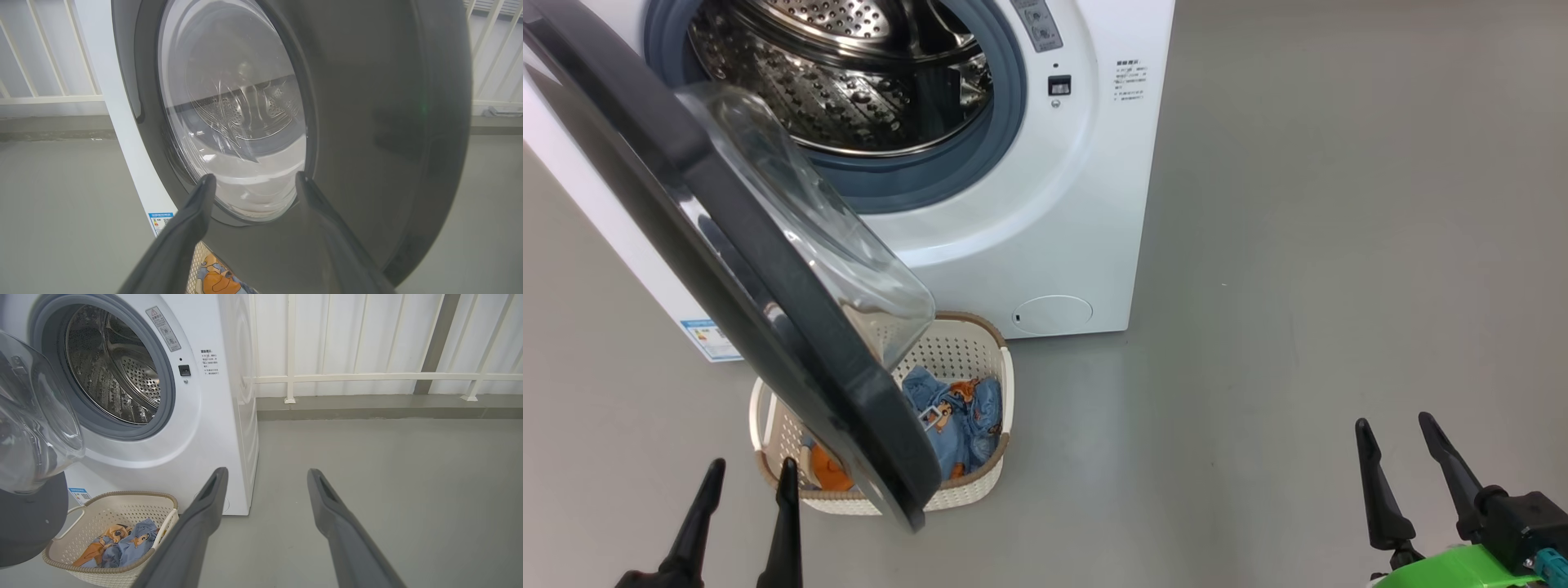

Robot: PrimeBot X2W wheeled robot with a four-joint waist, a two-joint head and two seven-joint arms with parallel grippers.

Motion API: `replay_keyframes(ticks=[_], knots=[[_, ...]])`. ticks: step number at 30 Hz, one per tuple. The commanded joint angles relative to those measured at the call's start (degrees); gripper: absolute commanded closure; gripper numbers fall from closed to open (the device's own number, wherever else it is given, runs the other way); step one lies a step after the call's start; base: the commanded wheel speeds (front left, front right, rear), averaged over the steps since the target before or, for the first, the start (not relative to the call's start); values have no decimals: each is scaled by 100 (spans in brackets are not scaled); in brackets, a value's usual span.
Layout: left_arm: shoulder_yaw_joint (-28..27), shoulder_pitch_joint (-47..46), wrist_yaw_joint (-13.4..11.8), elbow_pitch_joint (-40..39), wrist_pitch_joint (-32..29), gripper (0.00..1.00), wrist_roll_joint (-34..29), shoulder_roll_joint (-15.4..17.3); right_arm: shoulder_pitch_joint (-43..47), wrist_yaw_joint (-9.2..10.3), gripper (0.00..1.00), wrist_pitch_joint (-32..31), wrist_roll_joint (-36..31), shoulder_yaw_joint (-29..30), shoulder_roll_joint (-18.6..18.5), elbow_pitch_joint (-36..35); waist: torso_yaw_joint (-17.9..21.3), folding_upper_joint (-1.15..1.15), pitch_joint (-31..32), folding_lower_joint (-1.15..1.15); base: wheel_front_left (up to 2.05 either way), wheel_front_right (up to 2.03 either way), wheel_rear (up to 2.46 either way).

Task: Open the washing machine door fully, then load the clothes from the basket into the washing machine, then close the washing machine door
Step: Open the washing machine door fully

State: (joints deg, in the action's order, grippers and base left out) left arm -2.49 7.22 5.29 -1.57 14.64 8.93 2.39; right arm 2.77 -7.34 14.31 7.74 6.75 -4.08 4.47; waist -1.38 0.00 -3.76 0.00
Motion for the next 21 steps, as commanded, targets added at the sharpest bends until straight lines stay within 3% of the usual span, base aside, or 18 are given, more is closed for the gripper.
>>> replay_keyframes(ticks=[1, 21], knots=[[-163, -78, -27, -164, 36, 0, 27, 49, -60, -14, 0, 69, -44, -104, -43, -106, -5, 0, -2, 0, 0, 0, 0], [-143, -183, 7, -120, 36, 0, 55, 49, -189, -14, 0, 69, -20, -129, -30, -134, -20, 0, -58, 0, 0, 0, 0]])
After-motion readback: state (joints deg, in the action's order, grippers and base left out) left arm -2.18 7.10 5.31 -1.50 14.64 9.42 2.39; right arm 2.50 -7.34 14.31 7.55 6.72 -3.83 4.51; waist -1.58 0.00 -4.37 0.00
